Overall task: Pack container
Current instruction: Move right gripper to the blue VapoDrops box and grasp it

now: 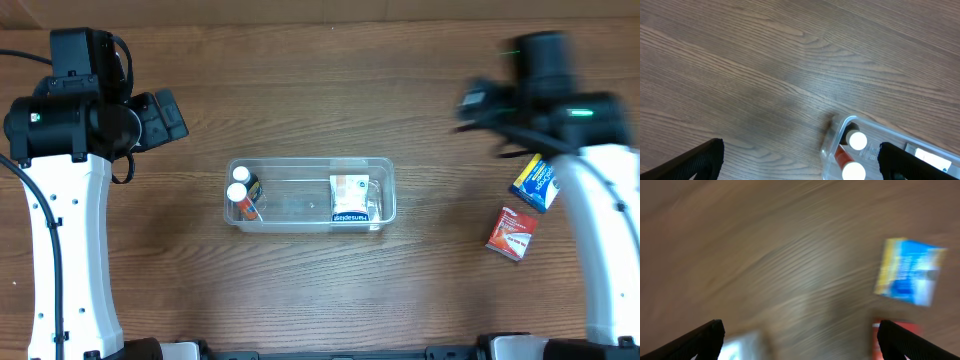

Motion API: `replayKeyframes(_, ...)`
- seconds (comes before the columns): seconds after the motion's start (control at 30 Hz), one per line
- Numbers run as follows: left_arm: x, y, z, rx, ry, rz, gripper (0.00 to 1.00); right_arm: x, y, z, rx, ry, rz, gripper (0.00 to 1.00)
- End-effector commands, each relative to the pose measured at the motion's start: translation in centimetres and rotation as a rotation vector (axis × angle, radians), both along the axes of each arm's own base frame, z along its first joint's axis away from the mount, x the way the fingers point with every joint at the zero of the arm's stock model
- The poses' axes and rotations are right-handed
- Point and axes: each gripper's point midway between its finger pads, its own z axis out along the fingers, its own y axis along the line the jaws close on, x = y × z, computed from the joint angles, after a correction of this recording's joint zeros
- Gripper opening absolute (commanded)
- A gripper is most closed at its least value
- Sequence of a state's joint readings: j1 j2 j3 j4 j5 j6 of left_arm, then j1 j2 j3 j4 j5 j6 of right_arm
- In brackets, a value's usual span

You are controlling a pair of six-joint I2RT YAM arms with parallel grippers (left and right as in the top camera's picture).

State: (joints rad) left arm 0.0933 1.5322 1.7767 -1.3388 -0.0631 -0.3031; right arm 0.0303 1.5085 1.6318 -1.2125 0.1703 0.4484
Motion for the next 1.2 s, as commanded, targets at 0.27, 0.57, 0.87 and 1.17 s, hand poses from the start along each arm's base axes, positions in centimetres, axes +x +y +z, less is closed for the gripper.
replayKeyframes(0.27,0.4,0.0,0.6,0.003,-0.02,-0.017,1.0,-1.3,-15.0,-10.6,0.087,0.292,-0.347,1.0)
replayKeyframes(0.57,0.4,0.0,0.6,0.003,-0.02,-0.017,1.0,-1.7,-16.1,-18.7,0.13,0.504,-0.33,1.0)
replayKeyframes(0.87,0.4,0.0,0.6,0.003,-0.02,-0.017,1.0,-1.8,-16.0,-23.0,0.153,0.593,-0.32,1.0)
replayKeyframes(1.17,0.3,0.0,0.6,0.003,-0.02,-0.017,1.0,-2.3,-15.7,-24.0,0.167,0.62,-0.316,1.0)
